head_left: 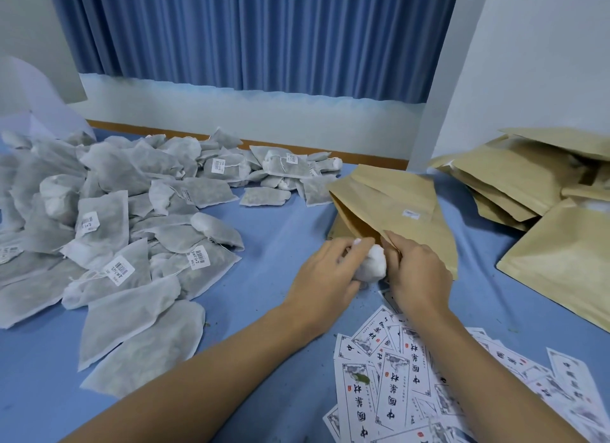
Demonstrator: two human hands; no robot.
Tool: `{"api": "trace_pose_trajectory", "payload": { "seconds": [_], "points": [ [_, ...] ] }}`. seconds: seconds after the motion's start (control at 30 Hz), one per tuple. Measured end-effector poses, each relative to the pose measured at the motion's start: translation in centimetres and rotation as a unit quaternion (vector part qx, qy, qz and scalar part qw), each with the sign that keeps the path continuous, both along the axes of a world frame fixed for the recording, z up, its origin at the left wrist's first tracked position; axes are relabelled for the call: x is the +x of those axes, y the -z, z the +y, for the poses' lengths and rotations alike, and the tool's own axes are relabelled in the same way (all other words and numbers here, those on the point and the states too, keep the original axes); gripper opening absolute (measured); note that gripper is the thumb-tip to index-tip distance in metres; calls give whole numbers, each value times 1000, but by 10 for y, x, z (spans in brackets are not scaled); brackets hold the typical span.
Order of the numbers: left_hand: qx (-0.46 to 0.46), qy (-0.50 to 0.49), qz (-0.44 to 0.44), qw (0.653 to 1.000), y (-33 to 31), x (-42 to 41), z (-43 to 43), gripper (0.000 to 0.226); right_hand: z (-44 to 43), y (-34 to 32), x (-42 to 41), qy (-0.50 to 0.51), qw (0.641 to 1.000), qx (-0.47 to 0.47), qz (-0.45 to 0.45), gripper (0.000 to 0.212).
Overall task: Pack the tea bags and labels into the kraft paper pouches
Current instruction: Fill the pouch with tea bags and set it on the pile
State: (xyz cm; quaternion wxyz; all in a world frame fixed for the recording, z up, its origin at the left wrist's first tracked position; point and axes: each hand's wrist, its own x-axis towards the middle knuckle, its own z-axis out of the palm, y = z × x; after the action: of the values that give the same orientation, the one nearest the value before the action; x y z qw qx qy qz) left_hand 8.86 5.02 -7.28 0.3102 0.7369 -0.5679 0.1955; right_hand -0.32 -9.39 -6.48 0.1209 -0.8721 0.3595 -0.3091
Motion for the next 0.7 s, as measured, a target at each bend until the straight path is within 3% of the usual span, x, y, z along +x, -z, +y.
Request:
{"api": "trace_pose_trajectory", "payload": {
  "seconds": [0.07,0.27,0.37,0.43,0.53,0.6,0.7],
  "points": [
    [22,-21,-12,999,-2,-4,-9,56,2,-2,-1,-5,1000,-2,13,41],
    [68,-107,196,972,-25,-9,-42,23,-2,-1,0,-11,999,19,-41,25],
    [110,-93,334,932,-47,-1,-60,25,-8,0,-3,-4,996,36,-84,27],
    [137,-51,477,866,-60,8,-71,23,-11,1,-3,2,992,44,-116,34],
    [94,-22,672,734,-65,18,-85,18,-14,3,-4,-9,987,49,-151,39],
    [0,-20,751,660,-63,23,-96,20,-15,4,-4,-25,984,44,-173,36],
    [-246,23,820,517,-61,31,-116,25,-16,6,1,-63,977,44,-200,30]
  ]
}}
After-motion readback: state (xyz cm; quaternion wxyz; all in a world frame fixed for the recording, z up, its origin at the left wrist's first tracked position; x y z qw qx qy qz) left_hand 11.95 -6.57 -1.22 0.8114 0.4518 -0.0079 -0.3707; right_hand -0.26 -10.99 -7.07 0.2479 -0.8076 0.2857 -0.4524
